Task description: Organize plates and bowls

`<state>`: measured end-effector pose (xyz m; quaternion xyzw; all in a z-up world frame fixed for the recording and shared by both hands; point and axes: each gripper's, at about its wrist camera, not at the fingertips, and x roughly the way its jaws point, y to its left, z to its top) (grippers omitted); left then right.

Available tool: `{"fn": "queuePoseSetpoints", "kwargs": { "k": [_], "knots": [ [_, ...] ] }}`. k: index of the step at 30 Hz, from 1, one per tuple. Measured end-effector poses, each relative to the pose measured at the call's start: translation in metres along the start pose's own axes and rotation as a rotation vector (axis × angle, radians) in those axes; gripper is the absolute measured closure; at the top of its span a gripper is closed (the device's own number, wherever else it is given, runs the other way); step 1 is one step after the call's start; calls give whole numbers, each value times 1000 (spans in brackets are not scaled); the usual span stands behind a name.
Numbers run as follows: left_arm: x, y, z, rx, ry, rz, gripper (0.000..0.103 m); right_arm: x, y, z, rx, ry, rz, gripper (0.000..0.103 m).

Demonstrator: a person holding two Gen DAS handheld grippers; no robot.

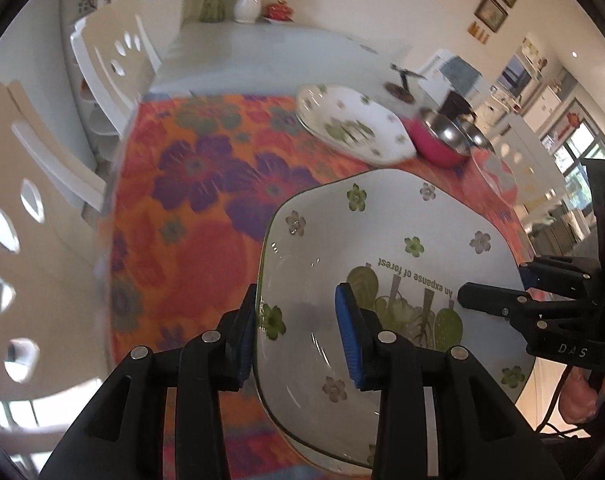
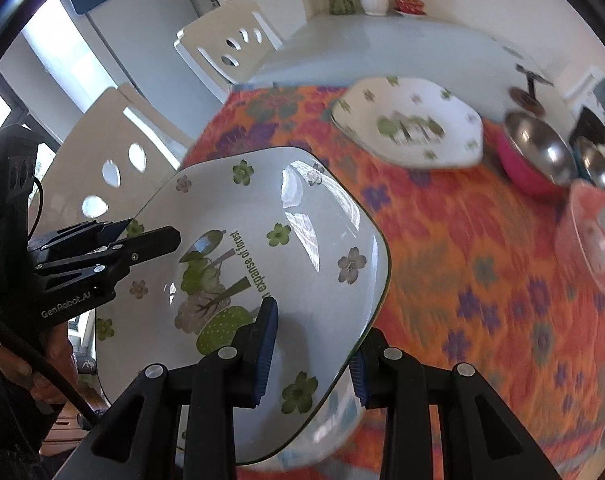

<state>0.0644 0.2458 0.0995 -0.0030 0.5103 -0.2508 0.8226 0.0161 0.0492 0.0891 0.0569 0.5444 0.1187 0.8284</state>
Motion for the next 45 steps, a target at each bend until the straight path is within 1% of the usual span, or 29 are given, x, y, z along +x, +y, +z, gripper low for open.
{"fn": "queuePoseSetpoints", "kwargs": {
  "k": [5, 8, 13, 19, 32, 45],
  "knots": [
    [8, -18, -27, 31, 54, 0, 71, 3, -10, -37, 10, 43, -7, 72],
    [13, -21, -40, 33, 83, 4, 71, 10, -15, -51, 29, 75, -6, 72],
    [17, -23, -52, 46, 102, 29, 71, 17, -14, -64, 20, 92, -12, 72],
    [22, -24, -61, 59, 117, 44, 71, 21, -10, -72, 21, 95, -26, 71],
    [31, -28, -69, 54, 134, 41, 71, 22, -12, -80, 39, 99, -37, 72],
    [30, -24, -73, 30, 112, 77, 71, 26, -7, -82, 29, 85, -39, 71]
  ]
}}
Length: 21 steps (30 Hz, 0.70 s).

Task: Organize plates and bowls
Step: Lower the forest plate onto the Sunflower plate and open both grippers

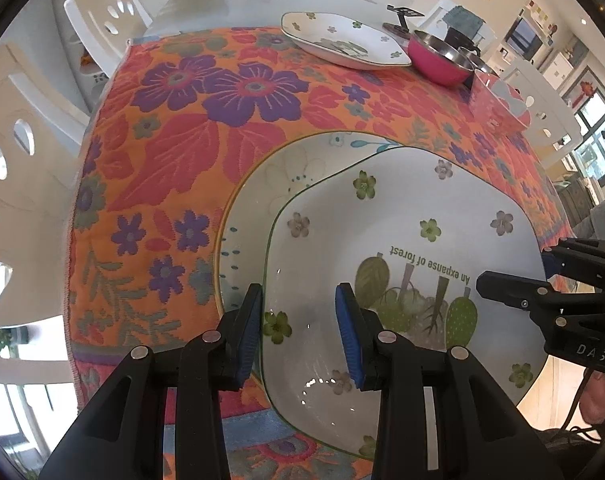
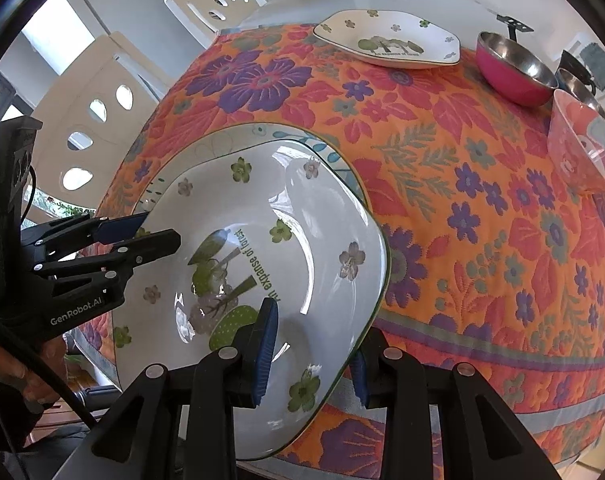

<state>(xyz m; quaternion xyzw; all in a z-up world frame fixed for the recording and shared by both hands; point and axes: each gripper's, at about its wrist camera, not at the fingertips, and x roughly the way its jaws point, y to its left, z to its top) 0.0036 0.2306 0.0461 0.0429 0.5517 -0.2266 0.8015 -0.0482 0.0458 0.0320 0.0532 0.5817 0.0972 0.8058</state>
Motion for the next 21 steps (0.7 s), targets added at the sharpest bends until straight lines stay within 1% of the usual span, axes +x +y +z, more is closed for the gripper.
{"fn": "queuePoseSetpoints", "kwargs": {
  "k": [3, 5, 9, 10, 12, 14, 16, 21],
  "knots": [
    [-4, 1, 2, -31, 5, 16, 71, 1, 0, 1, 4, -4, 0, 72],
    [-15, 1, 6, -56, -3, 61, 71, 3, -1, 3, 16, -7, 4, 72],
    [-52, -8, 26, -79, -37, 215, 68, 7, -5, 8, 67, 6, 28, 72],
    [-62, -10, 34, -88, -44, 242, 68, 6, -6, 9, 79, 10, 35, 72],
    [-76, -13, 46, -112, -61, 248, 68, 2, -6, 9, 76, 7, 16, 72],
    [-88, -19, 57, -120, -94, 245, 68, -7, -7, 10, 67, -11, -1, 72],
    [-98, -27, 69, -117, -123, 252, 67, -21, -9, 13, 69, -43, -8, 72],
    [-114, -45, 90, -104, -181, 229, 65, -47, -14, 25, 81, -99, -36, 72]
  ]
}}
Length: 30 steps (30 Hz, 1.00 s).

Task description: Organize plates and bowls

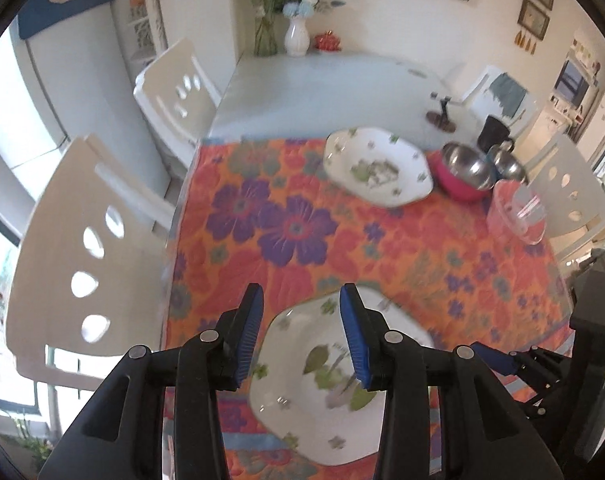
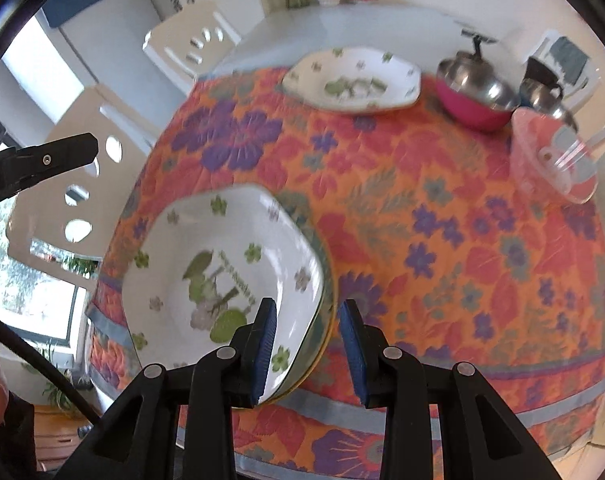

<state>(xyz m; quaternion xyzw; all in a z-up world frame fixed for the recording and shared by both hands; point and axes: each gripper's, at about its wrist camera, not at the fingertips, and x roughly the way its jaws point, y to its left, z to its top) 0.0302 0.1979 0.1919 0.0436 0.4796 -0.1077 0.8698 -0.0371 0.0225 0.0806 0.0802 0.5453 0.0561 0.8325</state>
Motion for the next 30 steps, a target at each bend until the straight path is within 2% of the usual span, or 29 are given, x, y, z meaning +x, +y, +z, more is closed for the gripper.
{"fn": "queuePoseSetpoints", "kwargs": {
  "k": [6, 15, 17, 18, 20, 21, 22, 23, 26, 30],
  "knots": [
    [-8, -13, 13, 23, -35, -14, 65, -17, -6, 12, 50, -46, 4, 69],
    [-5, -18, 27, 30, -52, -37, 65, -24, -12, 25, 103, -79, 24, 69],
    [-2, -19, 30, 30, -51, -42, 64, -27, -19, 30, 132, -93, 43, 66],
    [0, -19, 32, 31, -52, -50, 62, -29, -23, 33, 146, -101, 54, 63],
    [5, -19, 38, 26, -61, -67, 57, -32, -32, 43, 183, -128, 78, 47],
    [8, -17, 43, 20, -65, -79, 44, -35, -38, 48, 200, -142, 90, 45],
    [12, -15, 48, 12, -71, -93, 24, -37, -43, 53, 219, -157, 104, 43],
    [16, -13, 53, 5, -74, -106, 18, -38, -51, 62, 243, -172, 121, 41],
    [33, -6, 73, -18, -80, -132, 17, -39, -69, 83, 299, -196, 138, 39],
    [71, 5, 103, -63, -23, -211, 17, -28, -94, 116, 366, -209, 138, 38]
  ]
}}
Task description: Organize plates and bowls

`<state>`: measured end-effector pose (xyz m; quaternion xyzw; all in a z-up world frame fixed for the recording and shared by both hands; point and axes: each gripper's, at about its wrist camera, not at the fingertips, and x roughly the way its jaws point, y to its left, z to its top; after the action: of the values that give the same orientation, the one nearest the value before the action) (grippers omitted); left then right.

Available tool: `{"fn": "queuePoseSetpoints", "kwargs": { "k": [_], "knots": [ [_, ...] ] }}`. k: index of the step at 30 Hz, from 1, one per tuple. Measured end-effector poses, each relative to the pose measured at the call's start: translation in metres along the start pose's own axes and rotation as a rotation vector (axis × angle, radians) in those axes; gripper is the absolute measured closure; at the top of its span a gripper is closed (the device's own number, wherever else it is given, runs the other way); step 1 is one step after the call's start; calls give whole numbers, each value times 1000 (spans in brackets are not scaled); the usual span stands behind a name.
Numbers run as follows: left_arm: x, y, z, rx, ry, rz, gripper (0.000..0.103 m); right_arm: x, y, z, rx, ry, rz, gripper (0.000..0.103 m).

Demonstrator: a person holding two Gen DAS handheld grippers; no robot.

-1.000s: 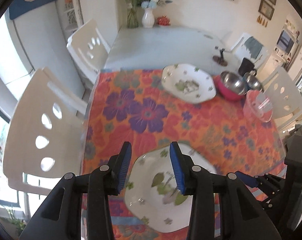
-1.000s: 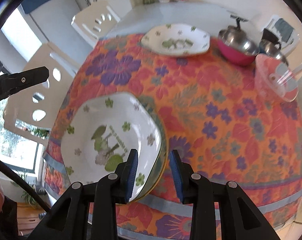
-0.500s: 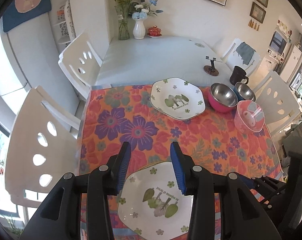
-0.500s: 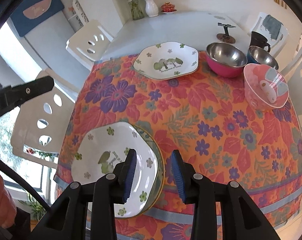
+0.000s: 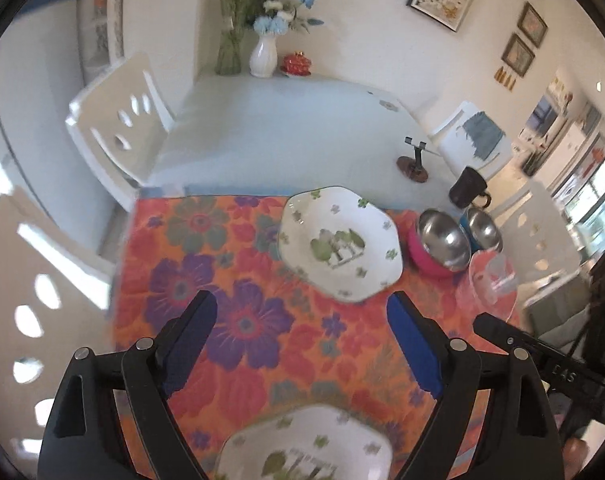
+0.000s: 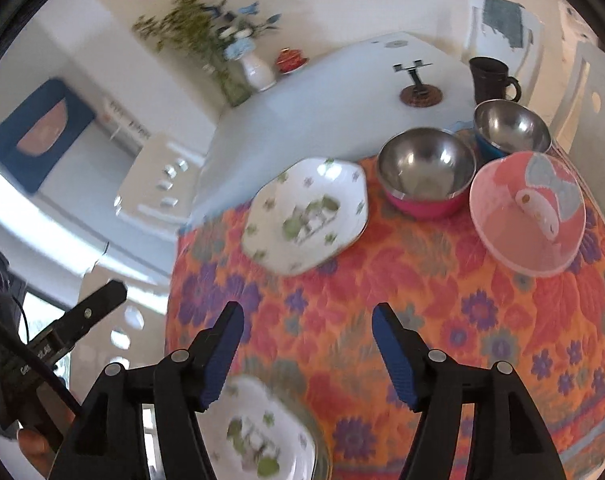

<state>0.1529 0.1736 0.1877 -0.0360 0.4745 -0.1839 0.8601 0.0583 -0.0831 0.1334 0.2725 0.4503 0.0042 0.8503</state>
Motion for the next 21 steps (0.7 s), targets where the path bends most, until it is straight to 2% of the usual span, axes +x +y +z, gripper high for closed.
{"fn": "queuePoseSetpoints", "kwargs": {
  "k": [3, 6, 10, 15, 20, 21],
  "knots": [
    [35, 13, 18, -39, 26, -63, 18, 22, -11, 23, 42, 9, -26, 38],
    [71, 19, 29, -46, 70, -102, 27, 54, -21, 38, 69, 35, -84, 38],
    [128, 30, 37, -90, 156, -170, 33, 96, -38, 49, 105, 82, -110, 39],
    [171, 35, 46, -94, 191, -164, 38, 137, -45, 61, 89, 108, -138, 45],
    [204, 35, 55, -80, 211, -178, 53, 164, -44, 71, 51, 115, -148, 50],
    [212, 35, 57, -78, 218, -178, 59, 169, -44, 73, 46, 113, -150, 51]
  ]
}}
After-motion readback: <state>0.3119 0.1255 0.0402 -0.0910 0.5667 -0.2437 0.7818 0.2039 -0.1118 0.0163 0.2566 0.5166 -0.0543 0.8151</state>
